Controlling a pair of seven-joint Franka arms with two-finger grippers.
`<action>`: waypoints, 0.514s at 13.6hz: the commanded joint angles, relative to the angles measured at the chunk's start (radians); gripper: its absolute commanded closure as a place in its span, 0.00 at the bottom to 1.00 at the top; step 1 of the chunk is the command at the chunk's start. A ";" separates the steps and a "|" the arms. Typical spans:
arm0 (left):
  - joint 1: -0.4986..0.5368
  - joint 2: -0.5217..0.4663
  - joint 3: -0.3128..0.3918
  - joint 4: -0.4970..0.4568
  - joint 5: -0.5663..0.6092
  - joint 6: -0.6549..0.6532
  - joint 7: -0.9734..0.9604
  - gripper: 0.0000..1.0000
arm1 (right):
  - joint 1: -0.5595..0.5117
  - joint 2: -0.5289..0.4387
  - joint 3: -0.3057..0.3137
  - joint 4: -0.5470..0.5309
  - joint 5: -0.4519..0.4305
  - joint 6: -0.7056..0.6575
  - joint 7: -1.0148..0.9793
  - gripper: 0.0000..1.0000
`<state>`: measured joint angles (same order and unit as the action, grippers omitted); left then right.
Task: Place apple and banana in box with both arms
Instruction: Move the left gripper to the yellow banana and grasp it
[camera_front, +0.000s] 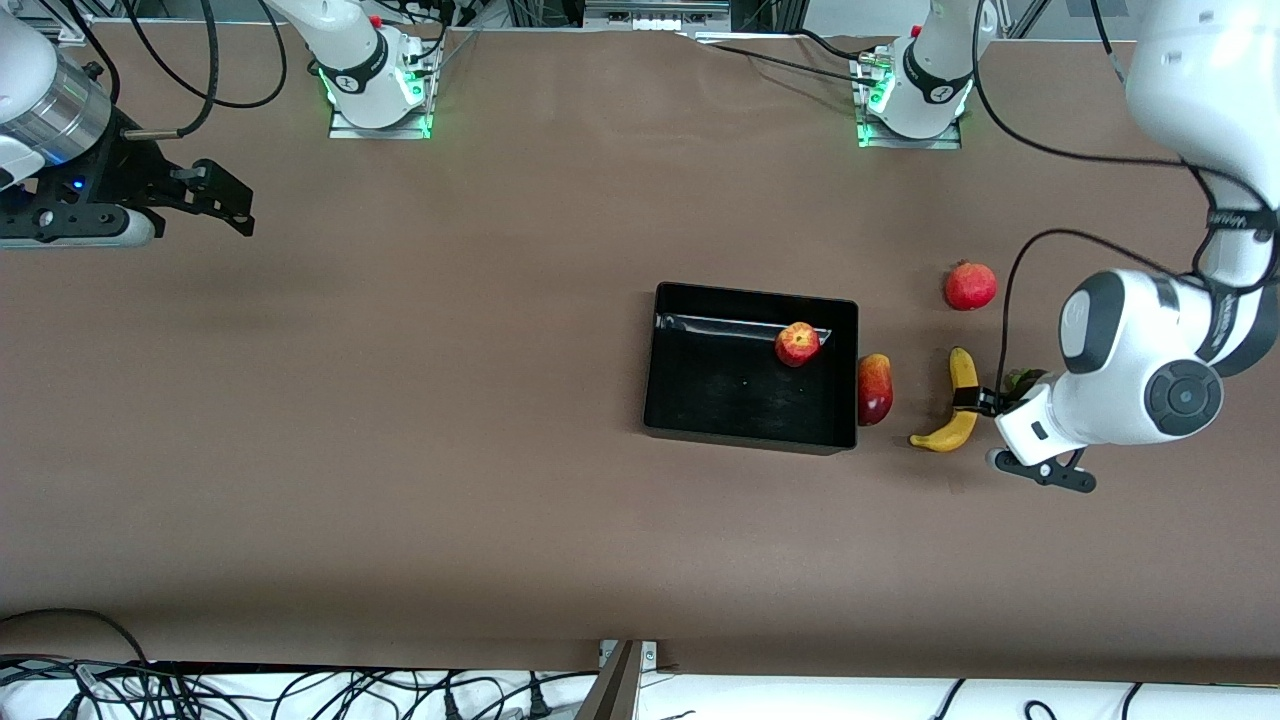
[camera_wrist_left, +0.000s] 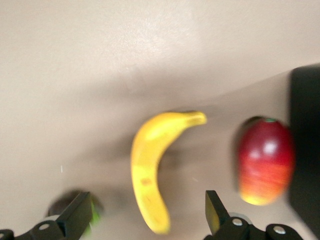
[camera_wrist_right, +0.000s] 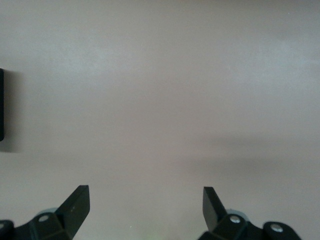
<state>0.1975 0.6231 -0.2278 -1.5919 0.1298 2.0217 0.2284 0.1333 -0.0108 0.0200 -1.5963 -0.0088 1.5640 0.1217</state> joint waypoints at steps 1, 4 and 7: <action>0.034 -0.022 -0.012 -0.211 0.024 0.246 0.074 0.00 | 0.008 0.003 0.003 0.018 -0.019 -0.013 -0.001 0.00; 0.046 -0.020 -0.010 -0.298 0.025 0.385 0.089 0.15 | 0.009 0.002 0.003 0.018 -0.019 -0.013 -0.001 0.00; 0.046 -0.022 -0.008 -0.289 0.025 0.365 0.088 0.99 | 0.009 0.002 0.003 0.018 -0.019 -0.013 0.001 0.00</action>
<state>0.2328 0.6446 -0.2293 -1.8593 0.1339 2.4013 0.3011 0.1359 -0.0109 0.0216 -1.5958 -0.0089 1.5640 0.1217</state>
